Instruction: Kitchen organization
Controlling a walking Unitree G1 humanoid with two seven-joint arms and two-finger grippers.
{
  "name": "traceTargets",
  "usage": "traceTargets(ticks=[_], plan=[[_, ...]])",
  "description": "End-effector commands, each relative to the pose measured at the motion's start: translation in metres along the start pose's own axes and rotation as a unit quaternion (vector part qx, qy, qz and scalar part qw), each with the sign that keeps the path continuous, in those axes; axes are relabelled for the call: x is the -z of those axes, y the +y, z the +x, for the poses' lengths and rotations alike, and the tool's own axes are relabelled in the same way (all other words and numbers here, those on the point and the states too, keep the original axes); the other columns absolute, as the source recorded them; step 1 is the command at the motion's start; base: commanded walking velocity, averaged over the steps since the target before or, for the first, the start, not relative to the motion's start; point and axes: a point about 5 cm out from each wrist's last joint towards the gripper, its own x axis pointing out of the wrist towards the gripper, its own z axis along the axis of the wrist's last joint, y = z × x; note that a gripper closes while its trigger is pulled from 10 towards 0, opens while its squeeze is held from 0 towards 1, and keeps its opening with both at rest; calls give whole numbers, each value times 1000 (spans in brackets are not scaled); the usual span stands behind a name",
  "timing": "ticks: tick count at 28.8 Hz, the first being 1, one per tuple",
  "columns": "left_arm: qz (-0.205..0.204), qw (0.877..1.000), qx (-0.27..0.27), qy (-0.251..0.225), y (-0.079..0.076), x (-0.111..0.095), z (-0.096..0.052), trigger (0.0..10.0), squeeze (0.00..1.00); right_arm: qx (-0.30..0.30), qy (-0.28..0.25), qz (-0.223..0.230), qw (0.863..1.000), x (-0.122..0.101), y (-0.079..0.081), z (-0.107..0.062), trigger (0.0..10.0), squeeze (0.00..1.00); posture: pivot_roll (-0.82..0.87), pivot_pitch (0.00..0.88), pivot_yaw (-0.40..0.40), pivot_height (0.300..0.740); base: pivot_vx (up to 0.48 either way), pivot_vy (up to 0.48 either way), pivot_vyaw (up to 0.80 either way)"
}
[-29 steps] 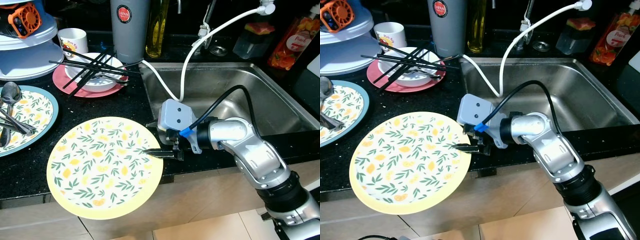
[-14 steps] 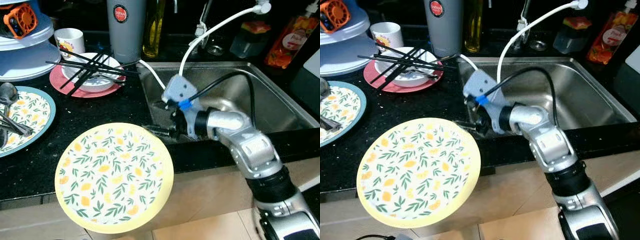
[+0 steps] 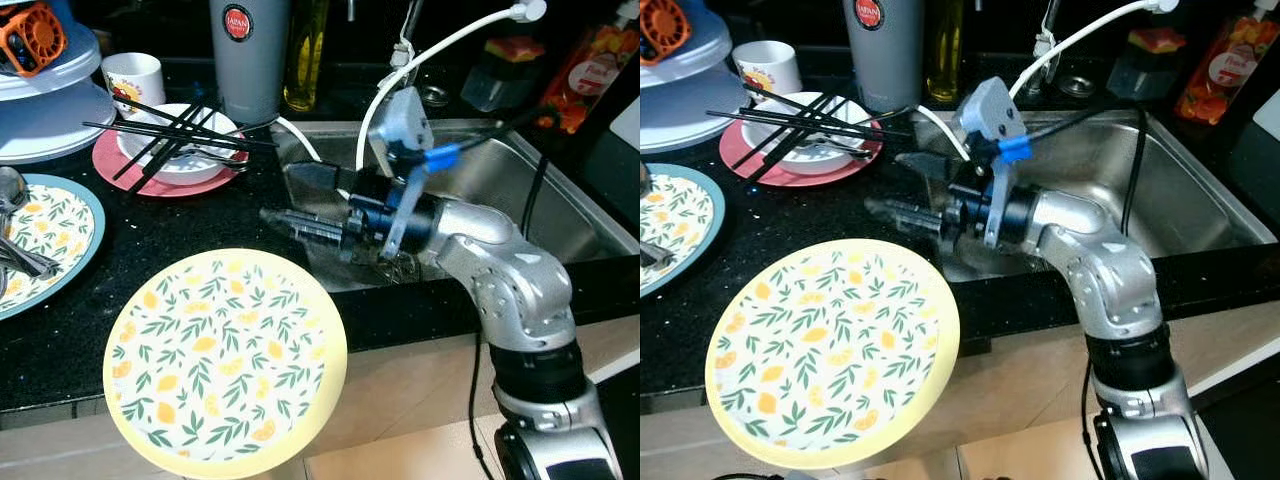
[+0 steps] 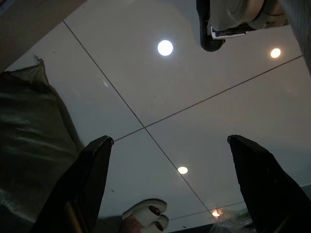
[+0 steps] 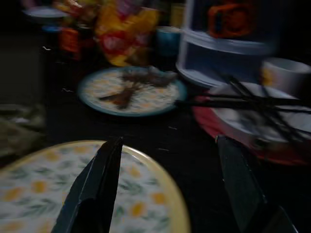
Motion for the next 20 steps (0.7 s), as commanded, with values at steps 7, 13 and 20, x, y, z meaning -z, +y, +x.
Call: traceTargets(ticks=[7, 13, 20], plan=[[2, 1000, 0, 11, 1, 10, 0, 10000, 0, -105, 54, 37, 992, 27, 33, 17, 10000, 0, 103, 86, -98, 740, 0, 0, 0], [2, 1000, 1, 12, 1, 11, 0, 10000, 0, -139, 80, 60, 985, 39, 45, 22, 10000, 0, 103, 87, -99, 740, 0, 0, 0], [7, 1000, 2, 14, 1, 12, 0, 10000, 0, -103, 213, 70, 969, 74, 41, 28, 10000, 0, 100, 86, -97, 740, 0, 0, 0]])
